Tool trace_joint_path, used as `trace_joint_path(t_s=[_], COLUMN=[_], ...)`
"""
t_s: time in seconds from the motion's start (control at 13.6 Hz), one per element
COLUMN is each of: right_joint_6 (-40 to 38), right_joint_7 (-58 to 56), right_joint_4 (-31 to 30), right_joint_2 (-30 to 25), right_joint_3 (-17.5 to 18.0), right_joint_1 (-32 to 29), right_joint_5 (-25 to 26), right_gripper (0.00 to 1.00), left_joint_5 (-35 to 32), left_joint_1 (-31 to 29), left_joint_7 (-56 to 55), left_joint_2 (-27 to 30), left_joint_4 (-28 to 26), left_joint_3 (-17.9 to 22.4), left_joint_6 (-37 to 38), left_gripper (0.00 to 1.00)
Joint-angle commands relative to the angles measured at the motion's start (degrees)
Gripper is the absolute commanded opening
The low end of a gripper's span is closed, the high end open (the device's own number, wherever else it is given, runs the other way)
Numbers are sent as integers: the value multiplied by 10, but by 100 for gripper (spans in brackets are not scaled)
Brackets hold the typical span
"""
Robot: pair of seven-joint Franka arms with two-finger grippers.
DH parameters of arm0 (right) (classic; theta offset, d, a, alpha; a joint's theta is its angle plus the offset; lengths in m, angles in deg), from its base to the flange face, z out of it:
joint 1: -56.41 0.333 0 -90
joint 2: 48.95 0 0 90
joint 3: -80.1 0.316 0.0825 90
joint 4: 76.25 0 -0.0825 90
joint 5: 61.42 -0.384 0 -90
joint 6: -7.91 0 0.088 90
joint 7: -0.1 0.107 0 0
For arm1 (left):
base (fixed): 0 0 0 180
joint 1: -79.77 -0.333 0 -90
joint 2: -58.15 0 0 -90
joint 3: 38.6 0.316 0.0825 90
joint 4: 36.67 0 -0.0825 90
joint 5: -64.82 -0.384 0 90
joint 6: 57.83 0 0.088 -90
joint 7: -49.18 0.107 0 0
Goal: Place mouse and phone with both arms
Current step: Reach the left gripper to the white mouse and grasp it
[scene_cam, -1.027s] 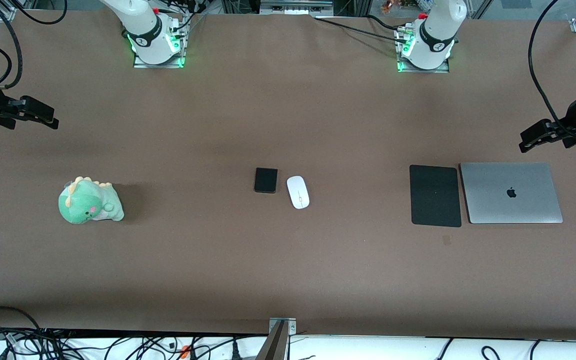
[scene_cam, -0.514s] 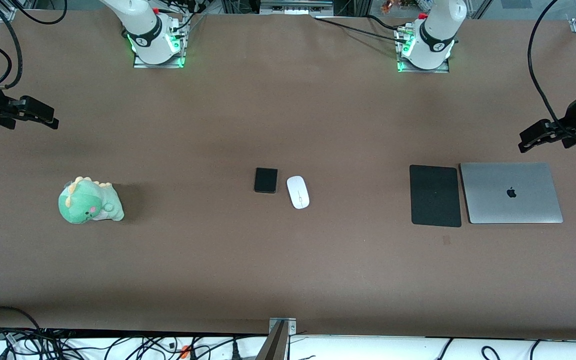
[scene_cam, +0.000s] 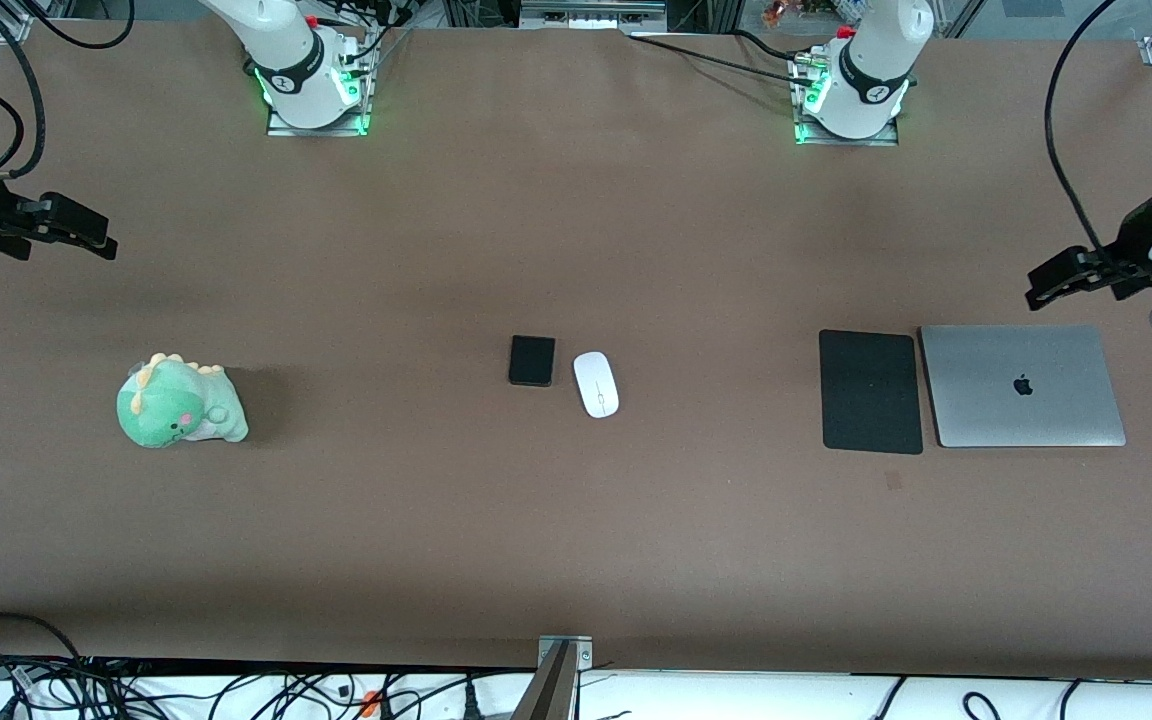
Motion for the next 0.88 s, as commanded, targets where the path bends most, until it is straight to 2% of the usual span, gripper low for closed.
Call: trace_joint_path(t_s=[0.0, 0.22, 0.44, 0.81], right_joint_6=[-2, -2, -2, -6], right_joint_7=[-3, -3, -3, -6], right_joint_4=[12, 12, 12, 10], right_joint_2=[9, 11, 11, 16], right_joint_3=[1, 1, 1, 1], right_joint_1=[0, 0, 0, 0], right_joint_5=[-4, -4, -4, -4], right_gripper=[100, 100, 100, 100], left_joint_5=[36, 44, 47, 46], left_joint_1=[8, 29, 83, 222], left_joint_7=[-59, -108, -181, -344], left_joint_2=[-33, -75, -129, -303], left_joint_4=[11, 12, 30, 186], left_joint_3=[-16, -43, -47, -46], left_joint_6=[-28, -67, -107, -126], left_gripper=[100, 100, 100, 100])
